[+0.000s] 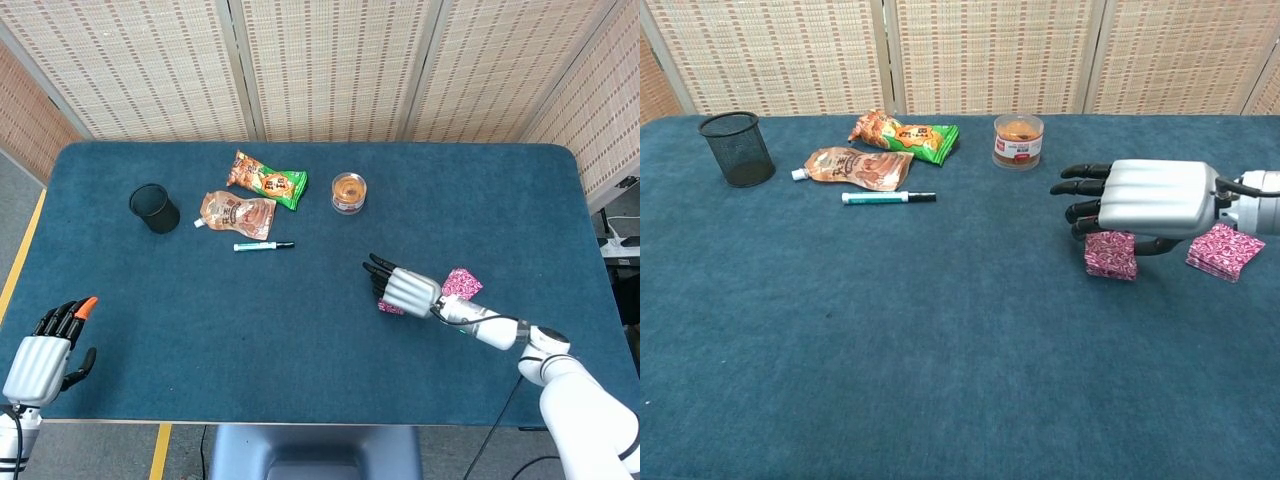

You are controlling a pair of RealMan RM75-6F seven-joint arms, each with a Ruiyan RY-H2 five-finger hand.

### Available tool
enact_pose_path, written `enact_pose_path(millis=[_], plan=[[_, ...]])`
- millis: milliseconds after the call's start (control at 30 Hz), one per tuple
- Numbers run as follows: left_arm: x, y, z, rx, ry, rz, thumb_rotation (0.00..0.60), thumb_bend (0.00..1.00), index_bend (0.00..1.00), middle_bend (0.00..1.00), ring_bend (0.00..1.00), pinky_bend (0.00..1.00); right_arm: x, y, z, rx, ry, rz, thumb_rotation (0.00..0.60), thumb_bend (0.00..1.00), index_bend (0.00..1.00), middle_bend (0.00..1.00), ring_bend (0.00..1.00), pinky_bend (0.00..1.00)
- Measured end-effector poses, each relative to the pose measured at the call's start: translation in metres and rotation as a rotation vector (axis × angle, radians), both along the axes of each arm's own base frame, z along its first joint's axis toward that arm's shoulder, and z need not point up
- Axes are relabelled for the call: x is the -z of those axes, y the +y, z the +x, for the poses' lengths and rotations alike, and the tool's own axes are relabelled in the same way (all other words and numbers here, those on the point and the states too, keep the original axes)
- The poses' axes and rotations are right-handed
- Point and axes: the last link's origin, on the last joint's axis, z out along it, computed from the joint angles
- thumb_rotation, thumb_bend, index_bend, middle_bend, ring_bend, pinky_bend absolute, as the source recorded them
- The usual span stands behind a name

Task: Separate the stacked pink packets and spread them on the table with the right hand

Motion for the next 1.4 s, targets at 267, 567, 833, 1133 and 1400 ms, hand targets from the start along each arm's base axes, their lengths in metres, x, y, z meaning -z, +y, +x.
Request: enact_pose_path(millis=[267, 567, 833, 1133, 1400], plan=[[0.001, -0.001, 0.001, 0.002, -0.004, -0.003, 0.600, 0.46, 0.00, 0.11, 0.12, 0.19, -0.003, 0.012, 0.007, -0.042, -0.037, 0.033, 0.600, 0.20, 0.37, 0.25, 0.01, 0.07], [0.001, -0.003, 0.004, 0.012, -0.008, -0.003, 0.600, 0.46, 0.00, 0.11, 0.12, 0.19, 0.005, 0.045, 0.016, -0.116, -0.052, 0.132, 0.600, 0.20, 0.37, 0.25, 0.01, 0.07], [-0.002, -0.004, 0.003, 0.009, -0.012, 0.007, 0.600, 0.46, 0.00, 0.11, 0.12, 0.19, 0.021, 0.071, 0.019, -0.156, -0.018, 0.211, 0.600, 0.20, 0.34, 0.25, 0.01, 0.07], [-0.002, -0.003, 0.002, 0.005, -0.011, 0.002, 0.600, 0.46, 0.00, 0.12, 0.12, 0.19, 0.025, 0.076, 0.019, -0.117, -0.009, 0.225, 0.600, 0.20, 0.00, 0.06, 0.00, 0.04], [-0.003, -0.003, 0.001, 0.009, -0.009, 0.005, 0.600, 0.46, 0.00, 0.12, 0.12, 0.19, 0.015, 0.081, 0.022, -0.136, -0.024, 0.184, 0.600, 0.20, 0.00, 0.06, 0.00, 0.04]])
